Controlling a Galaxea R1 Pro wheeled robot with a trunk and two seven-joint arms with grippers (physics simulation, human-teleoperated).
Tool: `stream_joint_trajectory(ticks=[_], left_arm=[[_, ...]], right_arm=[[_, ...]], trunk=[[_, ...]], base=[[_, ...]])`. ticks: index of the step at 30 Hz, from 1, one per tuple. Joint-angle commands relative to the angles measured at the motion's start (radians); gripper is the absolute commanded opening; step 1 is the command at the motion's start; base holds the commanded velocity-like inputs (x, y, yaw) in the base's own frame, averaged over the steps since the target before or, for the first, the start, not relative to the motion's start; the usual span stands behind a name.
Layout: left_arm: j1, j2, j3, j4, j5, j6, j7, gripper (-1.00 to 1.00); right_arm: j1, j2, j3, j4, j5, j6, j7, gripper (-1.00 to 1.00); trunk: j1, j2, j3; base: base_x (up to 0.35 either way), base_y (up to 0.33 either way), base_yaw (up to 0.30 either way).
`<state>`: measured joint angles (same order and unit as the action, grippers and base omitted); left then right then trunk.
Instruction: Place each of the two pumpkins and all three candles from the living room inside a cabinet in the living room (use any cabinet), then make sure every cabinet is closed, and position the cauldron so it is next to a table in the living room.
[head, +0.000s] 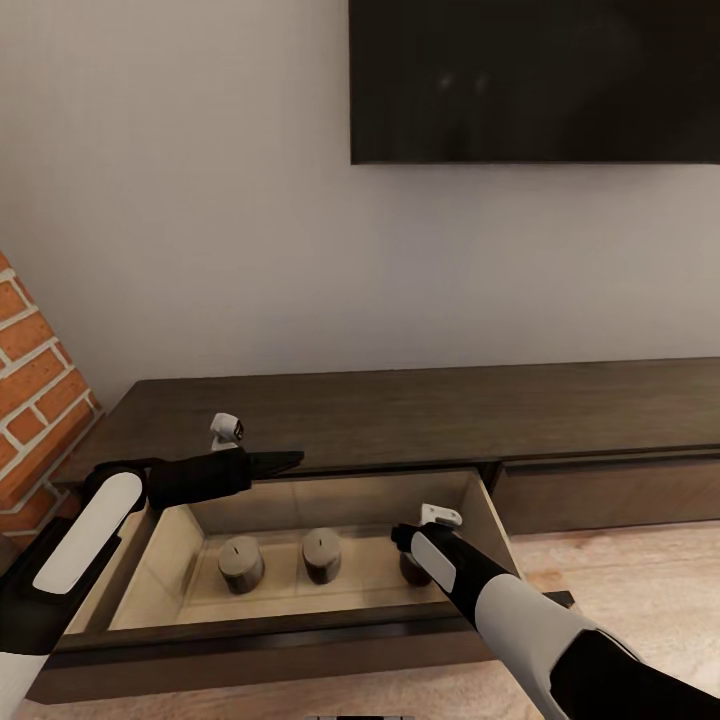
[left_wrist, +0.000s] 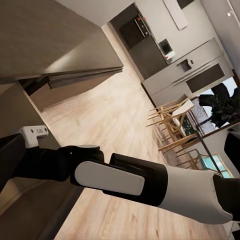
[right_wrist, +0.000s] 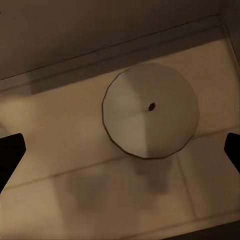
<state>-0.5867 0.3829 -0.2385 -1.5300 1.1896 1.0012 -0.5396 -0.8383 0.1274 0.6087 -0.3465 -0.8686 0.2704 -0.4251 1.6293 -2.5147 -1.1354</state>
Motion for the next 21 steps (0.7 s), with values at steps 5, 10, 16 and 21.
stream_joint_trajectory(ticks=[5, 10, 16, 21], left_arm=[[-0.001, 0.001, -0.001, 0.001, -0.001, 0.002, -0.004, 1.00], [-0.001, 0.001, -0.001, 0.002, -0.001, 0.002, -0.004, 1.00], [-0.001, 0.001, 0.000, 0.007, 0.000, 0.002, -0.004, 1.00], [-0.001, 0.001, 0.003, 0.008, -0.001, 0.002, -0.003, 1.00]], right_arm=[[-0.001, -0.001, 0.008, -0.002, -0.006, 0.004, -0.006, 1.00], [-0.001, -0.002, 0.008, -0.002, -0.006, 0.004, -0.006, 1.00], [-0.001, -0.002, 0.008, -0.002, -0.006, 0.004, -0.007, 1.00], [-0.001, -0.002, 0.008, -0.002, -0.006, 0.004, -0.007, 1.00]], trunk=[[-0.001, 0.000, 0.007], [-0.003, 0.001, 0.026], [-0.006, 0.003, 0.049], [-0.008, 0.004, 0.069]], base=[[0.000, 0.000, 0.000], [0.000, 0.000, 0.000], [0.000, 0.000, 0.000], [0.000, 0.000, 0.000]])
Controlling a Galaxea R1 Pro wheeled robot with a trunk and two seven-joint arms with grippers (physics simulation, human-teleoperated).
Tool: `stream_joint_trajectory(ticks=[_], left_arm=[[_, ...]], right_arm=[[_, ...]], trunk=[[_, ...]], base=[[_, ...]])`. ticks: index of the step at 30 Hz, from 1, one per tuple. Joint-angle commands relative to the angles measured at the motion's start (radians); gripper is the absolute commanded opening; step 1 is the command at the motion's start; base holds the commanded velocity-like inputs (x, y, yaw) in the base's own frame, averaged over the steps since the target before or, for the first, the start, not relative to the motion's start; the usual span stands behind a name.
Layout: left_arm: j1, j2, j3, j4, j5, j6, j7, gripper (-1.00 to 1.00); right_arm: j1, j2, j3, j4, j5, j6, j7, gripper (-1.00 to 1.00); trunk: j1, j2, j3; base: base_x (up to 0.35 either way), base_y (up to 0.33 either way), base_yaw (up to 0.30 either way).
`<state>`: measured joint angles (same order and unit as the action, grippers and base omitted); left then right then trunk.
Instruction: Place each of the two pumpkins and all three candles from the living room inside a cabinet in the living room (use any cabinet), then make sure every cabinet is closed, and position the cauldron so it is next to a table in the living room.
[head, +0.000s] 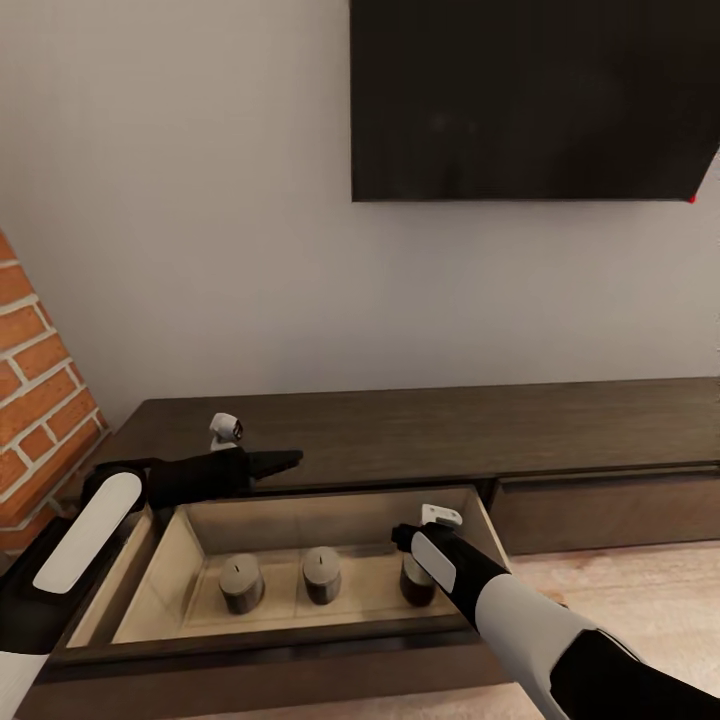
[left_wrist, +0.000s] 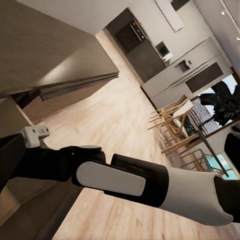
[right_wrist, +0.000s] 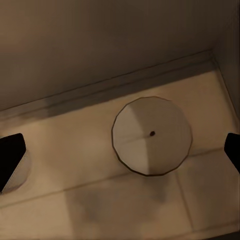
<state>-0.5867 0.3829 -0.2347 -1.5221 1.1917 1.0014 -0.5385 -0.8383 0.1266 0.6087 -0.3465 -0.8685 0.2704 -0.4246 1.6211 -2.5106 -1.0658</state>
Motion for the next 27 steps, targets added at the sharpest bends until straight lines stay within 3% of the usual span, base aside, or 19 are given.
stream_joint_trajectory(ticks=[1, 27], left_arm=[[-0.001, 0.001, 0.000, 0.000, -0.003, 0.002, -0.005, 1.00], [-0.001, 0.001, 0.002, 0.003, -0.003, 0.002, -0.003, 1.00]], right_arm=[[-0.001, -0.001, 0.008, -0.002, -0.006, 0.004, -0.007, 1.00], [-0.001, -0.002, 0.008, -0.004, -0.005, 0.003, -0.006, 1.00]], trunk=[[-0.001, 0.000, 0.003], [-0.012, 0.006, 0.104]], base=[[0.000, 0.000, 0.000], [-0.016, 0.000, 0.000]])
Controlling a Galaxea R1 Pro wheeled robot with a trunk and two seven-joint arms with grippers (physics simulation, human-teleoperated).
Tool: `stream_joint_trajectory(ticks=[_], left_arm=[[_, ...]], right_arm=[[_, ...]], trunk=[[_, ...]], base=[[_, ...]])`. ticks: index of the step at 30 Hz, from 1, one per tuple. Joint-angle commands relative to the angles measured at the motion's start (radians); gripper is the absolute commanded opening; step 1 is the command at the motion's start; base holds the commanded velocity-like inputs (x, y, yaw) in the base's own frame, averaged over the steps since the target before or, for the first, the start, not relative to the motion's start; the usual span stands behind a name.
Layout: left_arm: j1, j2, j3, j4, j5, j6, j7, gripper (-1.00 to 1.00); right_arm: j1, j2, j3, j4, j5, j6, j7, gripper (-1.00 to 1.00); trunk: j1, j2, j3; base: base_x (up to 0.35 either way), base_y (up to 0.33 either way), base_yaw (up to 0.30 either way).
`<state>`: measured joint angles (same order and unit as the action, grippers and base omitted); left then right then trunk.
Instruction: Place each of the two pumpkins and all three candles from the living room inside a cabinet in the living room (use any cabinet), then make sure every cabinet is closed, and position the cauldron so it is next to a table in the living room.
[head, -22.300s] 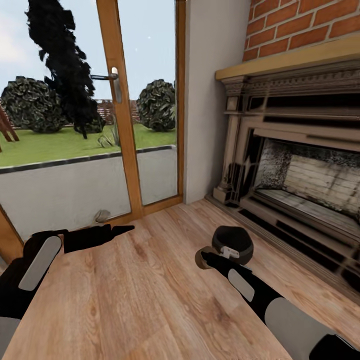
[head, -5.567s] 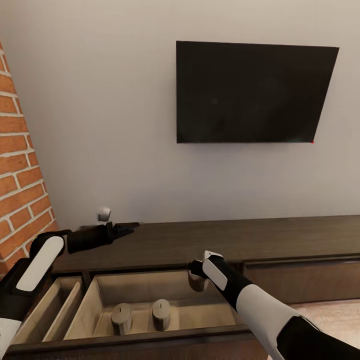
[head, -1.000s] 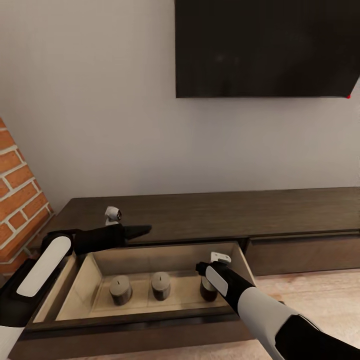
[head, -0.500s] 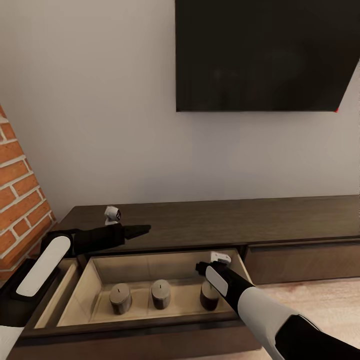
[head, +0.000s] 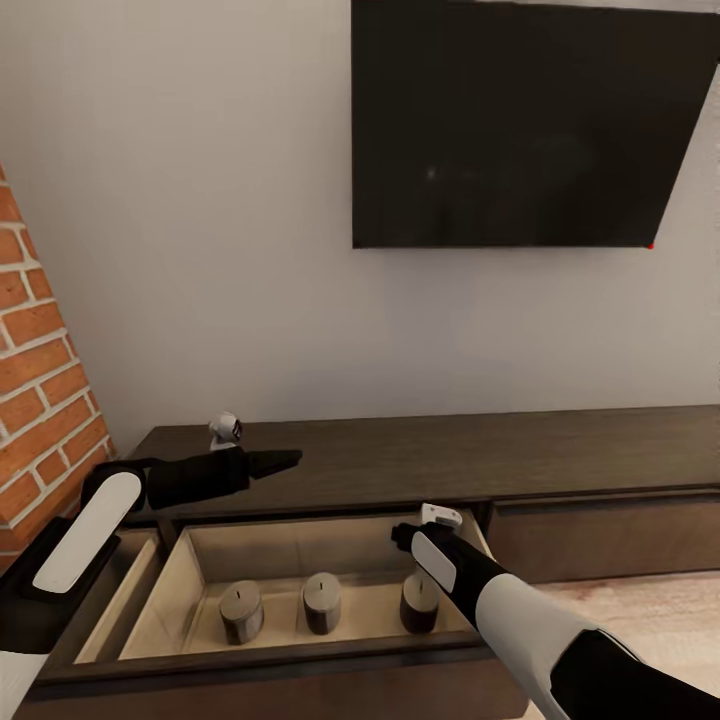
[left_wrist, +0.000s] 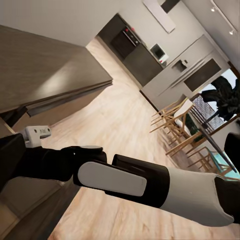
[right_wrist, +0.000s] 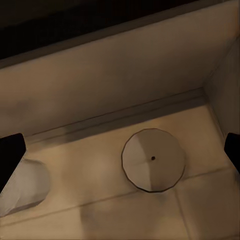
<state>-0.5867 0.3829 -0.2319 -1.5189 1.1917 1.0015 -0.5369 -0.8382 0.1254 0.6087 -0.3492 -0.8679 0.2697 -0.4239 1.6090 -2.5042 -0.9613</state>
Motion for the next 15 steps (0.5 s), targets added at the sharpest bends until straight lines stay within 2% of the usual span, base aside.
stream_joint_trajectory(ticks=[1, 9, 15], left_arm=[[-0.001, 0.001, -0.002, 0.000, -0.003, 0.002, -0.005, 1.00], [-0.001, 0.001, -0.004, 0.001, -0.003, 0.002, -0.005, 1.00], [-0.001, 0.001, -0.004, 0.002, -0.003, 0.002, -0.005, 1.00]], right_arm=[[-0.001, -0.002, 0.008, -0.005, -0.006, 0.004, -0.007, 1.00], [-0.001, -0.006, 0.006, -0.012, -0.006, -0.001, 0.038, 1.00], [-0.001, -0.007, 0.006, -0.012, -0.008, -0.004, 0.046, 1.00]], trunk=[[-0.001, 0.000, 0.003], [-0.004, 0.002, 0.034], [-0.007, 0.003, 0.057]], base=[[-0.001, 0.000, 0.000], [-0.104, 0.000, 0.000], [-0.023, 0.000, 0.000]])
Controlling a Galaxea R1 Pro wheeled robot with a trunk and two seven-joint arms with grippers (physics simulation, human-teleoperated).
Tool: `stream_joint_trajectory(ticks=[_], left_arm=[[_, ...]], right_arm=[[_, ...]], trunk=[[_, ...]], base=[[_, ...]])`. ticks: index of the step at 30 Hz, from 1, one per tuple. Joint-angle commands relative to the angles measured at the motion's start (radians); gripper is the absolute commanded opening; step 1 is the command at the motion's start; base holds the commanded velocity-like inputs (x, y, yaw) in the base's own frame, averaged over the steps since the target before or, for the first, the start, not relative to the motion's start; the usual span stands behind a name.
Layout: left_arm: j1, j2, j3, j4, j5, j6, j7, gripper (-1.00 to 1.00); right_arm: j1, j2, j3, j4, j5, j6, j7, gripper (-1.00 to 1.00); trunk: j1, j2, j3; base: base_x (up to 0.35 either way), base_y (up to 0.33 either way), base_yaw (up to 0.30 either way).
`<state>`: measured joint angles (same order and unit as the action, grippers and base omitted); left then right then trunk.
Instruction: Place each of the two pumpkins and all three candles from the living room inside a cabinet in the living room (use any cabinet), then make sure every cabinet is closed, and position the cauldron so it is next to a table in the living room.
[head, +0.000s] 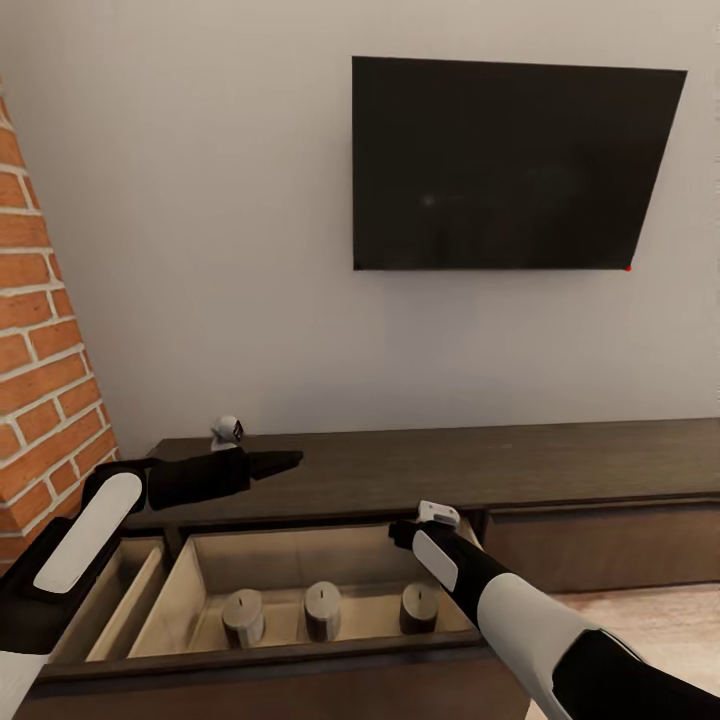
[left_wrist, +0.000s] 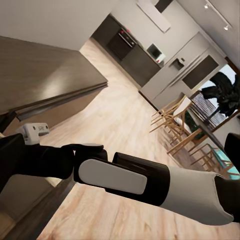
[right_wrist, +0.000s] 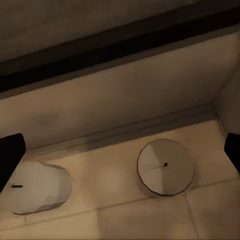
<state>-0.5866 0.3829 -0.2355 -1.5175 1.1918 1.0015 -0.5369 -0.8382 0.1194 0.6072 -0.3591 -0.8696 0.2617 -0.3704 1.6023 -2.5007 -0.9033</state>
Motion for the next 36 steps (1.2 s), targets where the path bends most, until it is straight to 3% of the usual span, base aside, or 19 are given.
stream_joint_trajectory(ticks=[1, 5, 14, 21, 36], left_arm=[[-0.001, 0.001, -0.001, 0.000, -0.003, 0.002, -0.005, 1.00], [-0.001, 0.001, -0.001, 0.000, -0.003, 0.002, -0.005, 1.00], [-0.001, 0.001, -0.002, 0.000, -0.003, 0.002, -0.005, 1.00], [-0.001, 0.001, -0.002, -0.001, -0.004, 0.001, -0.005, 1.00], [-0.001, 0.001, -0.006, -0.003, -0.005, 0.002, -0.005, 1.00]], right_arm=[[-0.001, -0.001, 0.008, -0.002, -0.006, 0.002, -0.006, 1.00], [-0.001, -0.001, 0.008, -0.003, -0.006, 0.001, -0.006, 1.00], [-0.001, -0.001, 0.008, -0.003, -0.006, -0.001, -0.004, 1.00], [-0.001, -0.002, 0.008, -0.003, -0.006, 0.001, 0.039, 1.00], [-0.001, -0.001, 0.008, -0.003, -0.006, 0.001, 0.041, 1.00]], trunk=[[-0.001, 0.000, 0.003], [-0.004, 0.003, 0.018], [-0.038, 0.066, 0.046], [-0.065, 0.115, 0.068], [-0.123, 0.220, 0.115]], base=[[-0.120, 0.018, 0.000], [-0.236, 0.072, 0.000], [-0.190, 0.044, 0.000], [-0.075, 0.001, 0.000], [-0.327, 0.000, 0.000]])
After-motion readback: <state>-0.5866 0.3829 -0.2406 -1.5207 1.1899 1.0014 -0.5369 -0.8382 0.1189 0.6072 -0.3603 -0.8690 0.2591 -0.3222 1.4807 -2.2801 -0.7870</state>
